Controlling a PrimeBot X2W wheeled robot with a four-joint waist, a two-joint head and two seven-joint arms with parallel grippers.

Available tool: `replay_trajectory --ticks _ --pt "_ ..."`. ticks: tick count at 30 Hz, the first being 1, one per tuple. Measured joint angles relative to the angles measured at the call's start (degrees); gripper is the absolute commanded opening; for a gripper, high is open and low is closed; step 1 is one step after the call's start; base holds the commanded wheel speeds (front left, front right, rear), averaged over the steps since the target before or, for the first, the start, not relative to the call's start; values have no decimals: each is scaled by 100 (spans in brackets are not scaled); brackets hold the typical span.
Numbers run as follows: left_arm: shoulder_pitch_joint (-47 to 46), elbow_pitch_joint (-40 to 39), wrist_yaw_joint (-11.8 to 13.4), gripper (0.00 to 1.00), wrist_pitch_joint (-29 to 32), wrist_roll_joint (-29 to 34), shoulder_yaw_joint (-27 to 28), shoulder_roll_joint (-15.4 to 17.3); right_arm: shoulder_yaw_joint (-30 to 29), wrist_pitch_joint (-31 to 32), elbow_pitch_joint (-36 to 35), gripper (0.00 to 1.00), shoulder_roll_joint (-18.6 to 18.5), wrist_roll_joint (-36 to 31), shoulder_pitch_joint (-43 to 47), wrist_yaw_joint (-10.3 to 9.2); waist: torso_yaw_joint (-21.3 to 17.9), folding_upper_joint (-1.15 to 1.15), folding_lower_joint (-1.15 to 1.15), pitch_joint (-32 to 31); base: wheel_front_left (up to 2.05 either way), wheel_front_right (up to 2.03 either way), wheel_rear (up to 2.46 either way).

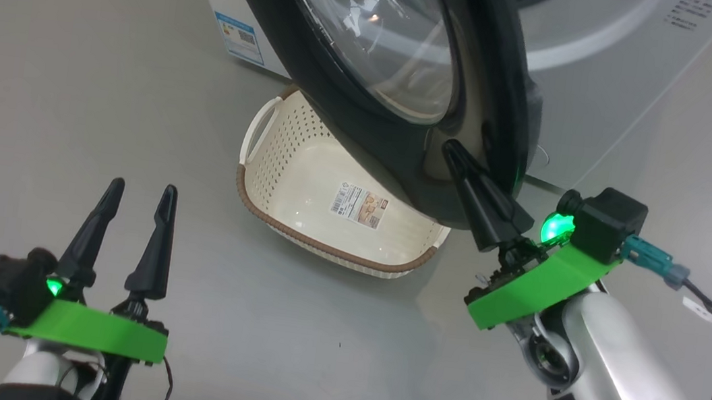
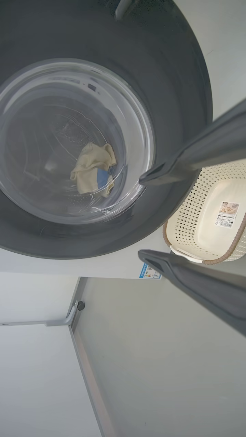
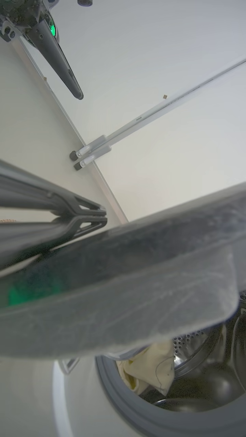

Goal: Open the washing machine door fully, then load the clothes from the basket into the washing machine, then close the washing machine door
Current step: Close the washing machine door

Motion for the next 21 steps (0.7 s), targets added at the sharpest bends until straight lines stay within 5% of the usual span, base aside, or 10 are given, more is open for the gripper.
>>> replay_trajectory --ticks 21 --pt "-387 -27 0 100 -16 -118 -265 -52 -1115 0 111 0 59 -288 -677 0 189 0 0 421 0 0 0"
